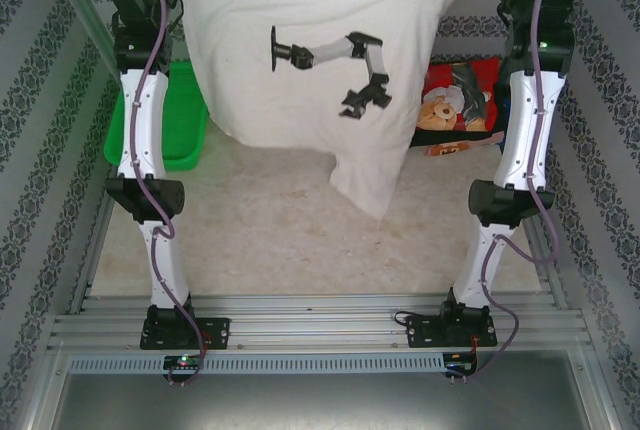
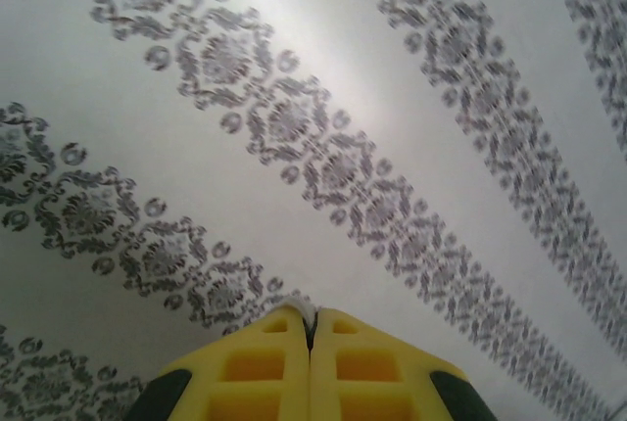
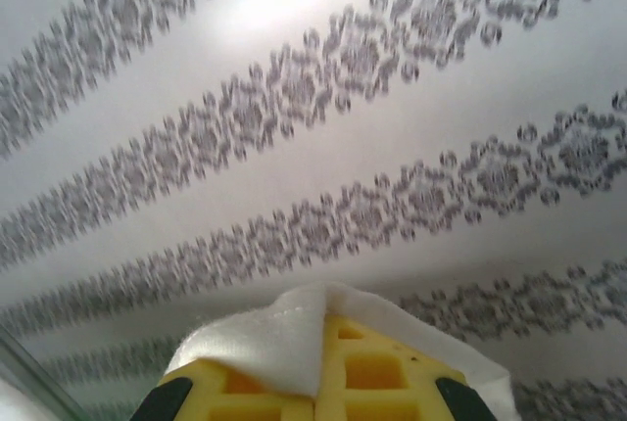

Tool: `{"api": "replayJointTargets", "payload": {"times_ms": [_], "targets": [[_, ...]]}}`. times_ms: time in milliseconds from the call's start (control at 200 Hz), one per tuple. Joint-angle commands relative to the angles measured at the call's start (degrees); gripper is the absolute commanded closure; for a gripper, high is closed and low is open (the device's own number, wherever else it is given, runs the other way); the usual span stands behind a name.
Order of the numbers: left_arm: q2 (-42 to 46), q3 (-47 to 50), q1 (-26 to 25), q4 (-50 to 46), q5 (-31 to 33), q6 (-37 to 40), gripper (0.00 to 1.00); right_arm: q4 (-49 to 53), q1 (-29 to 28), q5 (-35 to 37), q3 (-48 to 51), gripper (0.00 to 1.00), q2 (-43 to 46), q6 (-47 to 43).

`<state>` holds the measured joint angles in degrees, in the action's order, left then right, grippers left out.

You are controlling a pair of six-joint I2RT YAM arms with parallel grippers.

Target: Fold and stack the t-shirts

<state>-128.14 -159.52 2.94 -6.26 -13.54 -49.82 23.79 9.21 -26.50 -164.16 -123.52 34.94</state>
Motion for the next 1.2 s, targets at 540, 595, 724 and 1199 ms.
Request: {"api": "replayJointTargets", "payload": {"times_ms": [540, 595, 724, 1199], "targets": [[13.14, 20.89, 4.62, 7.34, -18.26, -1.57, 1.00, 15.81, -1.35, -14.00, 20.65, 1.00, 12.61, -17.52], [21.60, 37.82, 3.73, 11.50, -15.95, -0.16, 1.00, 16.44, -4.54, -12.97, 33.89, 1.00, 18.54, -22.06], [38.85, 75.46, 3.83, 17.80, -8.68, -1.67, 1.00, 5.94, -9.58, -12.17, 67.20, 1.00, 33.42, -21.39], [80.18, 120.25, 3.74, -12.18, 3.79, 2.17, 1.00, 16.79, -17.60, -8.23, 107.66, 1.00, 54.97, -20.13]]}}
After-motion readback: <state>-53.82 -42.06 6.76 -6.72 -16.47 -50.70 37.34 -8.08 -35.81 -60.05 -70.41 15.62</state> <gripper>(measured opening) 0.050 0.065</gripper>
